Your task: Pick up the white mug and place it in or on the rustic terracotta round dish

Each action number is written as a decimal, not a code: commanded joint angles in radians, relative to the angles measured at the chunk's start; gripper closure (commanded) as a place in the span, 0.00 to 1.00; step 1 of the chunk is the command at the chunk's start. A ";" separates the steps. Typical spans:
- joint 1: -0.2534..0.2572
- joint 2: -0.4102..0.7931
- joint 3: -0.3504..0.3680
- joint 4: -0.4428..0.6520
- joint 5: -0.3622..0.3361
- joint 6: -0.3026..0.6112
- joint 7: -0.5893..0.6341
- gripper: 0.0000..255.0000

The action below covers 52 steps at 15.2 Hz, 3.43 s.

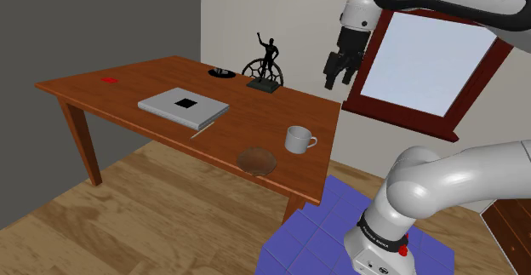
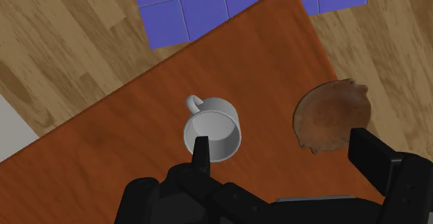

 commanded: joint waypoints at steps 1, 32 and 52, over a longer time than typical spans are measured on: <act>0.000 0.000 0.000 0.000 0.000 0.000 0.000 0.00; -0.049 0.561 -0.080 -0.365 -0.041 0.952 0.084 0.00; -0.049 0.530 -0.078 -0.348 -0.039 0.904 0.081 1.00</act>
